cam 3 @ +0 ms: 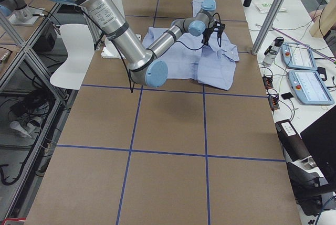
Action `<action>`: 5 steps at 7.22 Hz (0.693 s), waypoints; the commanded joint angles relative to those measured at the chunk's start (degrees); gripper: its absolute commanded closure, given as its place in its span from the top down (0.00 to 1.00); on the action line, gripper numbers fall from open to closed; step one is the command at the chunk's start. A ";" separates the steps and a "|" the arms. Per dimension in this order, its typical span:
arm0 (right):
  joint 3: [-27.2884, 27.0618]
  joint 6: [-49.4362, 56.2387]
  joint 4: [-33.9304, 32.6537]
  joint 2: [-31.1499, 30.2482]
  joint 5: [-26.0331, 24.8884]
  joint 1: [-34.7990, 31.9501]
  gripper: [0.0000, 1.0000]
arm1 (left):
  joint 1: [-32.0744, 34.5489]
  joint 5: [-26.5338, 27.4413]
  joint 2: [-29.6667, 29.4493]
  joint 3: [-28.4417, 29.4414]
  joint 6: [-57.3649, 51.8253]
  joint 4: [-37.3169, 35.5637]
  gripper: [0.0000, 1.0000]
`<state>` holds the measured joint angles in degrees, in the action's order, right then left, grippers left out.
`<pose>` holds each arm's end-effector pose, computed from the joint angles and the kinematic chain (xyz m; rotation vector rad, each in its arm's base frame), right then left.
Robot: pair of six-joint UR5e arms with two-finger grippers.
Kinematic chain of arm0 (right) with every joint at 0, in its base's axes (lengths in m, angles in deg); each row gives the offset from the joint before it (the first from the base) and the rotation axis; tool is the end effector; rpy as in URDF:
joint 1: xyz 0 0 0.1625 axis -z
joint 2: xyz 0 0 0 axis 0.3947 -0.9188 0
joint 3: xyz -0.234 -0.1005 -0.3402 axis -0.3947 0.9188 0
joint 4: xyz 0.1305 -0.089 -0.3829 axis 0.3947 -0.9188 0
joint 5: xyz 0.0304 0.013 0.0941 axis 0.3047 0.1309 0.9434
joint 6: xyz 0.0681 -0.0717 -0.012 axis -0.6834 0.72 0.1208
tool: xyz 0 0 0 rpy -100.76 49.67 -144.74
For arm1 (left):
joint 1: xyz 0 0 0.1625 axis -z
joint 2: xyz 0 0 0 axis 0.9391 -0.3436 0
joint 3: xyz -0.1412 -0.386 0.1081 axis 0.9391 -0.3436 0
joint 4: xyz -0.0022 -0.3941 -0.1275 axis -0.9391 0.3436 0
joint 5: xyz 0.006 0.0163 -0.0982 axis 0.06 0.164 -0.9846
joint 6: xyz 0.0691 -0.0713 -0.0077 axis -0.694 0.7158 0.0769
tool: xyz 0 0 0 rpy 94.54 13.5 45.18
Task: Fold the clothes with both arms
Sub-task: 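Carry the held cuff with the right gripper across the chest toward the collar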
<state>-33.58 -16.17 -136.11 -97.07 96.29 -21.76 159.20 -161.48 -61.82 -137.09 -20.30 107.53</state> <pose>-0.4633 -0.5866 0.1882 -0.0346 -0.9873 0.4178 -0.0575 -0.4146 0.5946 0.4154 0.7879 0.1563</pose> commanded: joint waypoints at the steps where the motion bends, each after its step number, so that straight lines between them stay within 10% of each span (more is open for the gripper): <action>1: 5.86 -0.88 3.05 6.33 -4.62 3.95 0.00 | -0.09 -0.01 0.00 -0.06 0.00 0.09 1.00; 5: 13.19 -3.43 7.91 10.93 -7.97 7.21 0.00 | -0.09 -0.01 0.00 -0.06 0.00 0.00 1.00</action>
<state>-20.97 -19.46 -128.61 -86.46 88.61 -14.99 159.12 -161.49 -61.82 -137.16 -20.30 107.54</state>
